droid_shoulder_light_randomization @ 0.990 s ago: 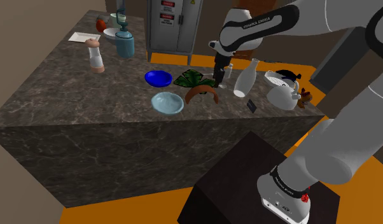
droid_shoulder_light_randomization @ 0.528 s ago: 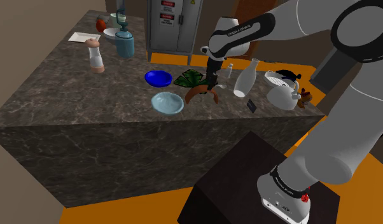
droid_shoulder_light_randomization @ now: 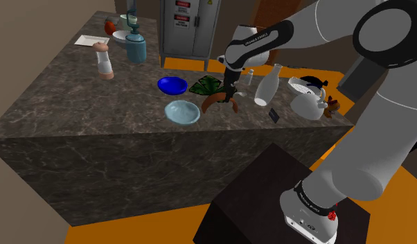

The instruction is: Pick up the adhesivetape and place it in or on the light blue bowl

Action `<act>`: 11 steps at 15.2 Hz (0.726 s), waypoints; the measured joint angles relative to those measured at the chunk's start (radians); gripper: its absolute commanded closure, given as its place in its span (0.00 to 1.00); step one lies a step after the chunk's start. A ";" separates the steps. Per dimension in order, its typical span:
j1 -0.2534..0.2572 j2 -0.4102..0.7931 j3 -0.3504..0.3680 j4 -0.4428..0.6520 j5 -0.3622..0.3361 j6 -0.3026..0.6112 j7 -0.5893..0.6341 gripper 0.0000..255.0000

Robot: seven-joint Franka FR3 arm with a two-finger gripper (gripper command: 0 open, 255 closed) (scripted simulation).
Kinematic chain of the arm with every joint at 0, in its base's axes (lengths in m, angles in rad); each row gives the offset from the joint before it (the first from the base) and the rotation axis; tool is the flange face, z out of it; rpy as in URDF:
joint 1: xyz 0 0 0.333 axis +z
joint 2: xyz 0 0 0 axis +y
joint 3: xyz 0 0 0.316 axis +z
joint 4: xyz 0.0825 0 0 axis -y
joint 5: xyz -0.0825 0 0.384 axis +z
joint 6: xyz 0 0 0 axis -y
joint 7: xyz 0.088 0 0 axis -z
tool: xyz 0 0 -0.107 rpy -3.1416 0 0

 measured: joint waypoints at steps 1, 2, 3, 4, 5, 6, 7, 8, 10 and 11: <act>0.000 0.000 0.000 0.000 0.000 0.000 0.000 0.00; 0.000 0.000 0.000 0.000 0.000 0.001 0.000 0.00; 0.000 0.000 0.000 0.000 0.000 0.001 0.000 1.00; 0.000 0.000 0.000 0.000 0.000 0.001 0.000 1.00; 0.000 0.000 0.000 0.000 0.000 0.000 0.000 1.00; 0.000 0.000 0.000 0.000 0.000 0.000 0.000 1.00; 0.000 0.000 0.000 0.000 0.000 0.000 0.000 1.00; 0.000 0.000 0.000 0.000 0.000 0.000 0.000 1.00; 0.000 0.000 0.000 0.000 0.000 0.000 0.000 1.00; 0.000 0.000 0.000 0.000 0.000 0.000 0.000 1.00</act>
